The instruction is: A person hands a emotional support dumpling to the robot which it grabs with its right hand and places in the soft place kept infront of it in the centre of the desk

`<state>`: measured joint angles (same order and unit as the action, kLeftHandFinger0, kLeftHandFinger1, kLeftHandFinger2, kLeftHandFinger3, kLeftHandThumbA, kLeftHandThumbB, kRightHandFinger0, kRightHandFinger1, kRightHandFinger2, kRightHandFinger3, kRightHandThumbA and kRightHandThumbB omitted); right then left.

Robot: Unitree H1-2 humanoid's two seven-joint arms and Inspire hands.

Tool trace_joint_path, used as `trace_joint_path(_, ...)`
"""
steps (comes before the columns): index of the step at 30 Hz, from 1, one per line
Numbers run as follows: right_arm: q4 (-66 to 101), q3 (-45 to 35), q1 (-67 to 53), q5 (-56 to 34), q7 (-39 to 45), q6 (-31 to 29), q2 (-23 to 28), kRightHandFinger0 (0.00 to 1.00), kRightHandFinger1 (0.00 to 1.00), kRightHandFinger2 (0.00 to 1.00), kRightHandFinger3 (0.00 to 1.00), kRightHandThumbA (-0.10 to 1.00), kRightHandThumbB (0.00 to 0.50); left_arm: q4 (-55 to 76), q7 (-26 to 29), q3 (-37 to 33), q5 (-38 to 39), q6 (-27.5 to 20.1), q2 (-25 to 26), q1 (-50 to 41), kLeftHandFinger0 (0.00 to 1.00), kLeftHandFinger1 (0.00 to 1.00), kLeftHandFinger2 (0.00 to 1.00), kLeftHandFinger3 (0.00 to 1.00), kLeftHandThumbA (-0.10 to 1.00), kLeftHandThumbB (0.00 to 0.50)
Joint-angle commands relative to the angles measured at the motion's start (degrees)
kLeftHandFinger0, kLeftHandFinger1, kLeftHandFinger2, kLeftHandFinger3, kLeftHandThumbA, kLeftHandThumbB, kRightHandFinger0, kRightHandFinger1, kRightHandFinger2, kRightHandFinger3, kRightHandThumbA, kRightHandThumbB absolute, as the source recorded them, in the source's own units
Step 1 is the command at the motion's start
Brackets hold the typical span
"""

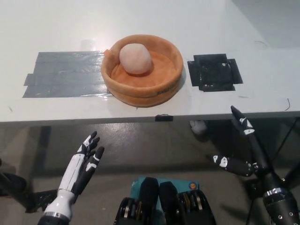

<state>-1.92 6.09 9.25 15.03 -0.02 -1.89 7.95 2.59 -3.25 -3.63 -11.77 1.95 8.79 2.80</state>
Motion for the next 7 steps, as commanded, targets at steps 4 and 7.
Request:
trace_joint_path(4,-1.8,0.4,-1.2,-4.7,2.5,-4.8,-0.4,1.00,1.00,1.00,1.00,1.00,0.217,2.2,0.8,-0.5,-0.7,-2.3,-0.4,-1.0,1.00,1.00,1.00,1.00,0.88,0.025)
trace_joint_path(7,-1.9,0.5,-1.6,-5.0,2.6,-4.6,-0.5,1.00,1.00,1.00,1.00,0.99,0.212,2.1,0.7,-0.6,-0.7,-2.7,-0.4,-1.1,1.00,1.00,1.00,1.00,0.88,0.030)
